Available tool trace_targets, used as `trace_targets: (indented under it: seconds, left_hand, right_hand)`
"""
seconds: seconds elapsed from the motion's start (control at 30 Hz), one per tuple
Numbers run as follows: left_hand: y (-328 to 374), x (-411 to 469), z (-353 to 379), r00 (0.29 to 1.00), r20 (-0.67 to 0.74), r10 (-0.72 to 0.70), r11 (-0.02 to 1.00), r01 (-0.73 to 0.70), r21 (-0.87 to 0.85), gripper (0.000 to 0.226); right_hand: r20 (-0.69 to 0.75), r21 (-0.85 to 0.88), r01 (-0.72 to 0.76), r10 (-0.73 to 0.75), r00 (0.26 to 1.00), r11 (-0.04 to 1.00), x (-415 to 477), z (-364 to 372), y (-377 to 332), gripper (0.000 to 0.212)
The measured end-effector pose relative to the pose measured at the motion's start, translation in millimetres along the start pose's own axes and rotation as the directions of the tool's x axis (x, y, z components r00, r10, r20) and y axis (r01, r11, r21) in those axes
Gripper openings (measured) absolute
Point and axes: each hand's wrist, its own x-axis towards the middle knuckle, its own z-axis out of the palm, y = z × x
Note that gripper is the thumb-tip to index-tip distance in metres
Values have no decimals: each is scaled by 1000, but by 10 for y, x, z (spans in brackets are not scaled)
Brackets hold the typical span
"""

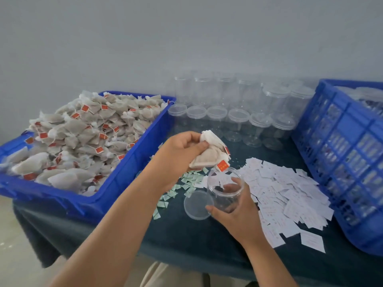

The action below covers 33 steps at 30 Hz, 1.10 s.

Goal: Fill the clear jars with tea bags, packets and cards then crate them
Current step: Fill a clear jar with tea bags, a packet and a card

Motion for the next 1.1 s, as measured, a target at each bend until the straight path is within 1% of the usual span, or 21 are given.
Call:
trace_targets:
  seconds: [0.03,0.07,0.13,0.17,0.23,0.3,0.33,0.4,0.43,0.47,0.53,0.6,0.7,0.73,0.77,0.83,0.87,0.9,0.97,1.03,1.1]
  left_hand:
    - [-49,24,98,997,52,-55,998,55,14,14]
    - [-107,44,180,991,95,-91,992,82,93,11]
    - [-195,61,283,988,121,-92,931,42,362,6]
    - [-219,62,306,993,97,-68,895,18,447,10]
    - [-200,72,308,1000,3,13,874,-12,486,17]
    - [-132,64,281,987,-94,131,870,-69,489,13]
    - [-99,57,264,975,-128,181,866,-97,490,10]
    - [-42,54,249,956,-145,254,857,-153,492,9]
    - [-22,48,252,959,-123,253,851,-161,500,9]
    - [0,29,265,972,-71,223,838,-154,524,9]
    - [-11,-22,312,987,91,132,764,-160,626,11]
    - [-48,-72,359,975,201,91,662,-210,719,13]
    - [-82,-114,436,940,341,13,494,-303,815,28]
    - [-90,-132,455,929,370,4,456,-331,826,32]
    - [-87,-155,448,932,363,24,476,-330,815,31]
    - [-33,-184,325,956,269,114,605,-282,745,22]
    - [-1,-190,198,964,206,165,653,-264,710,17]
    - [37,-184,27,970,143,199,669,-240,704,13]
    - [92,-110,-438,984,11,178,657,-127,743,10]
    - [80,-12,-970,986,-126,111,607,34,794,14]
    - [-7,54,-1474,953,-304,22,614,227,756,11]
  right_hand:
    - [-2,7,6,-6,1000,1000,0,-3,-10,95]
    - [-4,21,9,-9,1000,1000,-5,-7,-12,95]
    - [-4,55,-3,4,1000,998,-14,-12,-14,94]
    - [-4,52,-14,14,1000,999,-16,-13,-20,94]
    - [-14,19,-34,35,999,999,-15,-17,-24,103]
    - [-20,-4,-42,42,999,999,-9,-23,-4,113]
    - [-15,-21,-43,43,999,999,-3,-22,5,116]
    - [-10,-54,-41,41,999,998,4,-18,25,120]
    - [-14,-65,-41,40,999,997,5,-15,33,121]
    - [-18,-67,-42,41,999,997,3,-12,40,120]
    - [-18,-47,-42,41,999,998,-5,-9,36,114]
    - [-16,-32,-37,36,999,999,-14,-16,2,108]
    - [-20,-13,-31,31,999,999,-16,-28,-34,99]
    - [-19,-7,-26,26,999,1000,-18,-29,-33,98]
    - [-18,-3,-25,25,1000,1000,-22,-29,-27,97]
    - [-19,4,-29,29,999,1000,-27,-39,-15,99]
    - [-21,6,-28,28,999,1000,-28,-45,-11,100]
    - [-24,1,-25,25,999,1000,-28,-51,-10,101]
    - [-23,-5,-19,19,1000,1000,-29,-61,-7,101]
    - [-24,18,-28,28,999,999,-30,-73,-1,101]
    - [-24,44,-34,35,999,998,-22,-77,2,100]
